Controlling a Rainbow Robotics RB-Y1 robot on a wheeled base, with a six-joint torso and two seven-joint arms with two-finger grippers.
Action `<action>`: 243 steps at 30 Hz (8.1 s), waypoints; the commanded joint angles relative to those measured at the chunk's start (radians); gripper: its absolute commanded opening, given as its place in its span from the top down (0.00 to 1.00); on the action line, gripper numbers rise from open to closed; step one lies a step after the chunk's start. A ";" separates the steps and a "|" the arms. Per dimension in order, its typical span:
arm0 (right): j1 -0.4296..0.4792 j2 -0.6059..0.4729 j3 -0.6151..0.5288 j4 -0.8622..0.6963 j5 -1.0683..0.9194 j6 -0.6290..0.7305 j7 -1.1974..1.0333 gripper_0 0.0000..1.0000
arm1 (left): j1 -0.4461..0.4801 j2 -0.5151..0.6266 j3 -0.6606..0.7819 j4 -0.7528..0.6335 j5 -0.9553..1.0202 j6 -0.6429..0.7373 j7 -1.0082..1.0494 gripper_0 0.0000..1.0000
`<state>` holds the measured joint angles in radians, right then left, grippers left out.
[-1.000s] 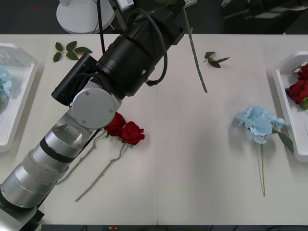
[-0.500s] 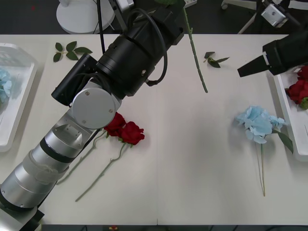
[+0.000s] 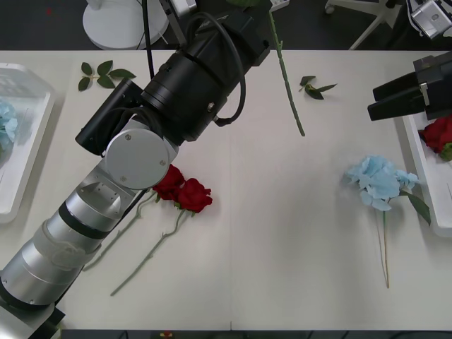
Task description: Place the red flowers into the right box and the blue flowers into the left box. If a person shows an open palm, hand one flower to the person first, then continue sorting.
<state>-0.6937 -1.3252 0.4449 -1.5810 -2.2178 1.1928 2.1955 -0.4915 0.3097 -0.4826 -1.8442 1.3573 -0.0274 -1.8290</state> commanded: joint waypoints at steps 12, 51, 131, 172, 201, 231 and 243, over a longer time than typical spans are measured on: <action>0.131 0.127 -0.098 -0.192 0.110 -0.210 -0.062 0.01 | 0.007 -0.021 -0.007 -0.043 0.008 -0.014 0.059 1.00; 0.040 0.268 0.040 -0.303 0.291 -0.395 -0.292 1.00 | 0.007 -0.021 -0.007 -0.043 0.008 -0.014 0.059 1.00; 0.042 -0.269 -0.012 0.033 0.549 0.033 -0.609 1.00 | 0.231 0.546 0.668 -0.095 0.441 1.129 0.129 0.00; 0.358 -0.035 -0.242 0.717 0.805 0.074 0.089 1.00 | 0.031 0.534 0.019 0.184 -0.348 1.192 -0.087 0.00; 0.353 -0.031 -0.499 0.541 0.837 0.257 -0.016 0.11 | -0.041 0.373 -0.122 0.388 -0.486 1.167 -0.073 0.00; 0.530 0.034 -0.353 -0.610 1.046 0.111 -1.398 0.00 | -0.045 0.420 -0.152 0.344 -0.580 1.141 -0.079 1.00; 0.530 0.067 -0.009 -0.611 1.383 -0.134 -1.671 0.00 | -0.118 0.545 0.114 0.180 -0.402 1.253 -0.079 1.00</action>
<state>-0.1672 -1.2843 0.3990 -2.1909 -0.8739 1.1023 0.5630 -0.5412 0.7872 -0.4544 -1.5973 0.9217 1.2037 -1.8805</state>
